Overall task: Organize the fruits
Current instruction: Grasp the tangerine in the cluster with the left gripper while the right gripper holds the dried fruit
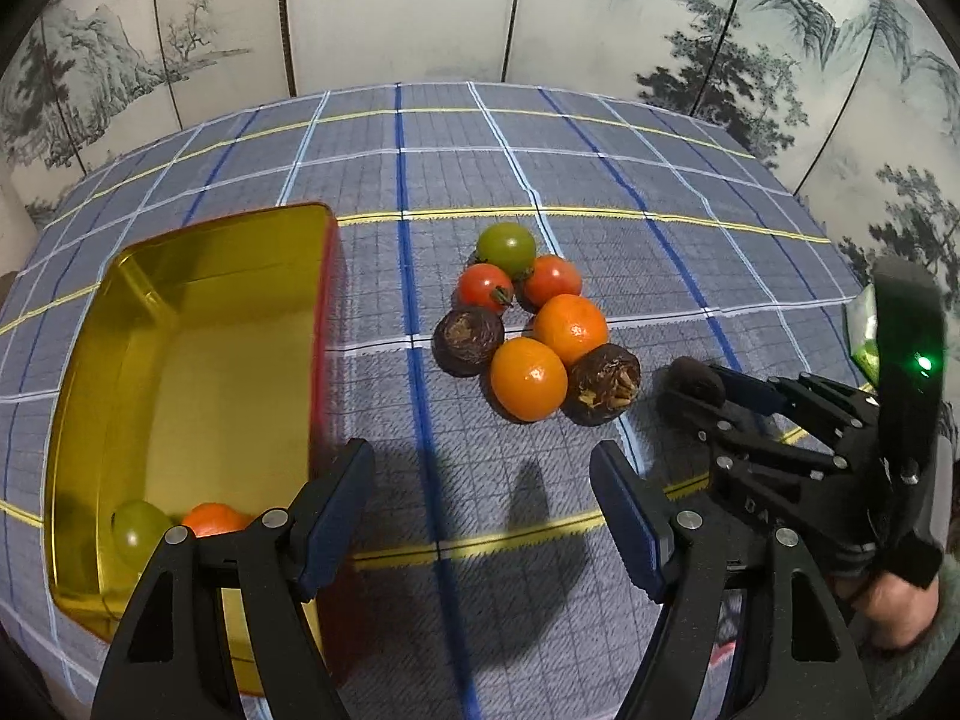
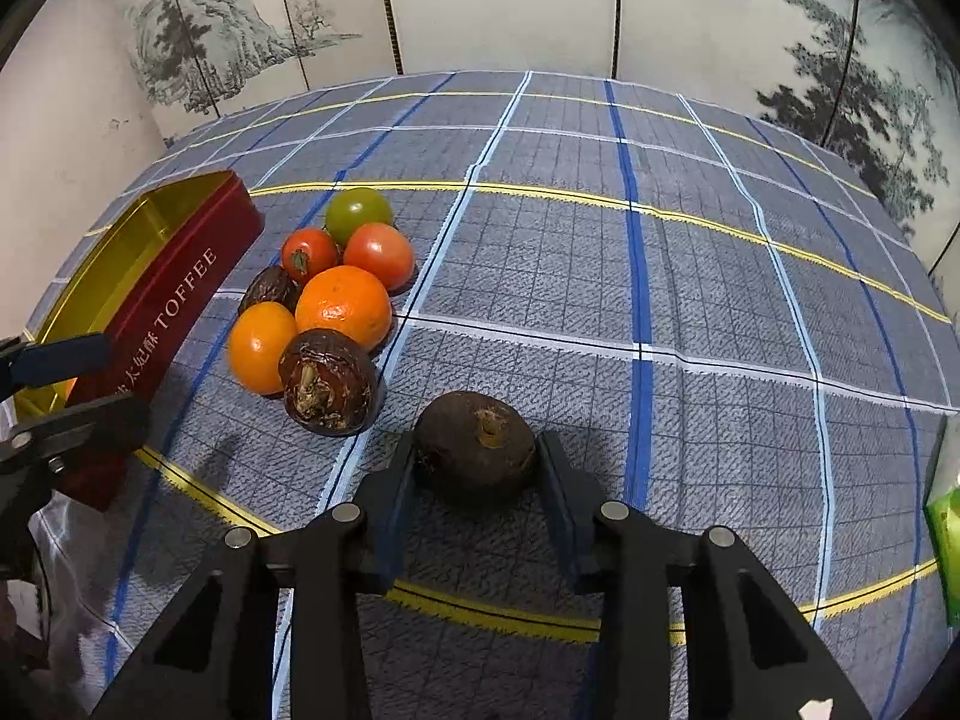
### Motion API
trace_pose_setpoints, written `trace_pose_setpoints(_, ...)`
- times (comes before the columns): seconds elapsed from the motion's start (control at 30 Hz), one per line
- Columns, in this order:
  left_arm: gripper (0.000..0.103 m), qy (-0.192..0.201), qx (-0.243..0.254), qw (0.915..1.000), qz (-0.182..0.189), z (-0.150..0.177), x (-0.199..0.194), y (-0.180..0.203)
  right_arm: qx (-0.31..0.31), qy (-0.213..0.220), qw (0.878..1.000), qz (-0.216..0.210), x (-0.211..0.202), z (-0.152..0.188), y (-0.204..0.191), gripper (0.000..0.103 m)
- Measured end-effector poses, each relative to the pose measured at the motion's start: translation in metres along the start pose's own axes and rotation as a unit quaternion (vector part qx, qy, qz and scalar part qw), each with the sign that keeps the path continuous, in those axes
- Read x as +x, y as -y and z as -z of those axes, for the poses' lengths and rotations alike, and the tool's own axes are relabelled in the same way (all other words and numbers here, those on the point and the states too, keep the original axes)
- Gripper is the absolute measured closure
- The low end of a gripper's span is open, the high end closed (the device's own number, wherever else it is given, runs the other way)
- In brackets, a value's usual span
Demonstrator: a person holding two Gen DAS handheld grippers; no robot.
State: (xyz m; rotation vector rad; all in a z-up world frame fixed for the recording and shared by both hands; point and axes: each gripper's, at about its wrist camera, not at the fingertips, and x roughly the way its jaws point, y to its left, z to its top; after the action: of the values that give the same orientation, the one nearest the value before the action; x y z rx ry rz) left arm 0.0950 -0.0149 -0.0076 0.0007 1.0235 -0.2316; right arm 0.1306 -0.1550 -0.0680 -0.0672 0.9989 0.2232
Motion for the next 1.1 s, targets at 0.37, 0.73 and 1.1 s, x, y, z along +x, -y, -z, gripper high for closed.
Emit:
trace_pose_setpoints(0.37,0.043,-0.026,-0.021,0.9994,0.009,-0.004,0.022,0.005,0.026,0.023,0.999,0.025,-0.004,0.002,0.038,0.069)
trace_pose_setpoints(0.73,0.058,-0.044,-0.065,0.9966,0.025,-0.016,0.040,0.003,0.033,0.040,0.997,0.057,-0.003,-0.002,0.071,0.069)
trace_pose_setpoints(1.1,0.061,-0.055,-0.083,0.9942,0.040,-0.032,0.058,0.002,0.035,0.046,0.997,0.055,-0.002,-0.001,0.073,0.068)
